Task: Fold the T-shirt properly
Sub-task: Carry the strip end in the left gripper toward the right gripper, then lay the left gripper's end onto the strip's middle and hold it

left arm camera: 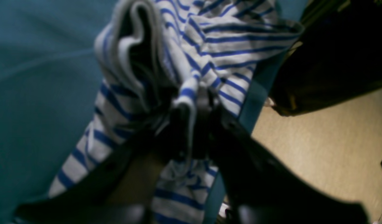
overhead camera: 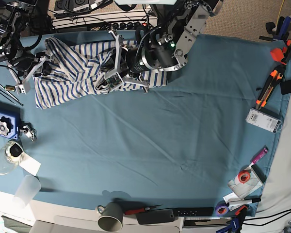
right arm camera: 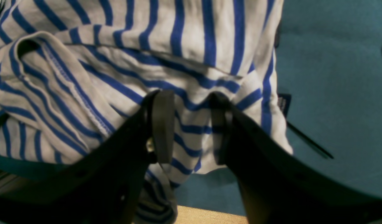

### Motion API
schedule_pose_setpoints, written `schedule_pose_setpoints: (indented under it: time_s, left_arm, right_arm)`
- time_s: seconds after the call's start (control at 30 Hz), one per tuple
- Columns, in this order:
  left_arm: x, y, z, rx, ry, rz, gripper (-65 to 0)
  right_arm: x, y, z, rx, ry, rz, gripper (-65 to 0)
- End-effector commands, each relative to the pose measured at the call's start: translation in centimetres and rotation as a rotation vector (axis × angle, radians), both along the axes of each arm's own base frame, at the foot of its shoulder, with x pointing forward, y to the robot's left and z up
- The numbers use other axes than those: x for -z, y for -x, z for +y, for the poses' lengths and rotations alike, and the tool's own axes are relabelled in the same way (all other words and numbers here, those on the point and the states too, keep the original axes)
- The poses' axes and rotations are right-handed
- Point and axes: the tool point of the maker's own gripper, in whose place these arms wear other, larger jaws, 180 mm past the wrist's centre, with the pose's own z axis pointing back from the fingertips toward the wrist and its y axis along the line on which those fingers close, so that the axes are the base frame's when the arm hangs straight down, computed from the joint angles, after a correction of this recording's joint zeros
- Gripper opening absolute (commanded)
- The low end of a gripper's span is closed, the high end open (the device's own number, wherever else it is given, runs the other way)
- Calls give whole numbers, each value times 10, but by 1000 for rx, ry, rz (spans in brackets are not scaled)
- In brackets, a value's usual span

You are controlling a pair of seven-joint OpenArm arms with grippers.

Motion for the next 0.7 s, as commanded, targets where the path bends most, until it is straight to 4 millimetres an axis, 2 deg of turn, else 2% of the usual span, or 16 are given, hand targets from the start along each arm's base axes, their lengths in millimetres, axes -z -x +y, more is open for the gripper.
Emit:
schedule_pose_setpoints:
  time_s: [0.0,0.03,0.07,0.27,0.33,0.4,0.5,0.67]
  left_arm:
    - [-22,0,-11,14,95,-17,-438]
    - [-26,1,-13,20,124,-10,-392]
    - [-31,3,-16,24,155,0,-375]
    - [-60,10,-31,50,259,31,-379]
    - [-62,9,-28,35,239,39,-424]
    - [-56,7,-22,9,177,41,-506]
    - [-37,-3,-4,-68,35,24,-649]
    - [-6,-23,43,-281,-168,-8,-650]
  right_arm:
    - [-12,-8,-6,-6,24,-38,-448]
    - [-12,-8,-6,-6,24,-39,-448]
    - [-12,-8,-6,-6,24,-39,-448]
    - [-13,-10,-6,-6,23,-50,-448]
    - [-13,-10,-6,-6,22,-52,-448]
    - [-13,-10,-6,-6,23,-52,-448]
    - [-14,-11,-6,-6,22,-59,-448]
    - [-17,-17,-6,-6,20,-80,-448]
